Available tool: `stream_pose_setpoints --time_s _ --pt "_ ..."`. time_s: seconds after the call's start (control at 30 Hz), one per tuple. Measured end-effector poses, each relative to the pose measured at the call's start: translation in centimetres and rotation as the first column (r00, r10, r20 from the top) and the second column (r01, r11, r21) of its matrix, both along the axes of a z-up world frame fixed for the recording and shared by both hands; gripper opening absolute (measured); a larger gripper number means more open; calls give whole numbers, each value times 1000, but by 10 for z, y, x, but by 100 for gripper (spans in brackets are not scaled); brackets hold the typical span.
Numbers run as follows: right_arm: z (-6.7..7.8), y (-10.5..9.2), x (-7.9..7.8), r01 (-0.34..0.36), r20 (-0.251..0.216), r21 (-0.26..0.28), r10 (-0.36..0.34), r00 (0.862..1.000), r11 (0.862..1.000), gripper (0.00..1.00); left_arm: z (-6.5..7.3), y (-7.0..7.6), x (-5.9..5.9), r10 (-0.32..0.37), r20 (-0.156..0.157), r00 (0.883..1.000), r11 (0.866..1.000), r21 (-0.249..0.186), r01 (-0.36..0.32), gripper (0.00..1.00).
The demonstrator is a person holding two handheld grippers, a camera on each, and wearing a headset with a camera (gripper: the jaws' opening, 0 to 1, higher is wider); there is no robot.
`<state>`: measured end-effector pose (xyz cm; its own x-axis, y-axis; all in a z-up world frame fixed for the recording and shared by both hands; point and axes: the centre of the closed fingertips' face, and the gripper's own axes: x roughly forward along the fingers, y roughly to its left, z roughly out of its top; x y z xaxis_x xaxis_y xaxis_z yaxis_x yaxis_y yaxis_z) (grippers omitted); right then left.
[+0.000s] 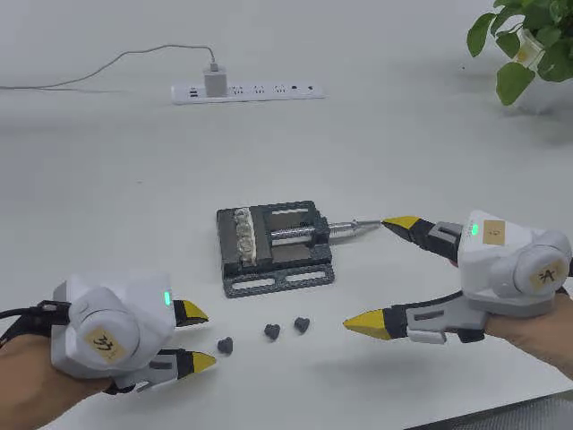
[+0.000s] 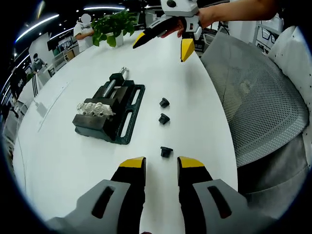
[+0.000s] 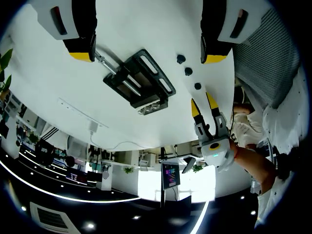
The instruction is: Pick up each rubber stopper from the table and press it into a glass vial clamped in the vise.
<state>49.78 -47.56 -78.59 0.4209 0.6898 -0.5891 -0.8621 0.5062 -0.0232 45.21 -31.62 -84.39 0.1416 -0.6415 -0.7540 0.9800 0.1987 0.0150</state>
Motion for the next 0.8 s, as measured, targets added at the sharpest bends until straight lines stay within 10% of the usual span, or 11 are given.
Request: stream_pose_setpoints --time_s 0.8 --pt "-3 -5 1 16 -9 -3 -16 1000 1000 87 -17 -10 -4 -56 -14 998 997 46 56 9"
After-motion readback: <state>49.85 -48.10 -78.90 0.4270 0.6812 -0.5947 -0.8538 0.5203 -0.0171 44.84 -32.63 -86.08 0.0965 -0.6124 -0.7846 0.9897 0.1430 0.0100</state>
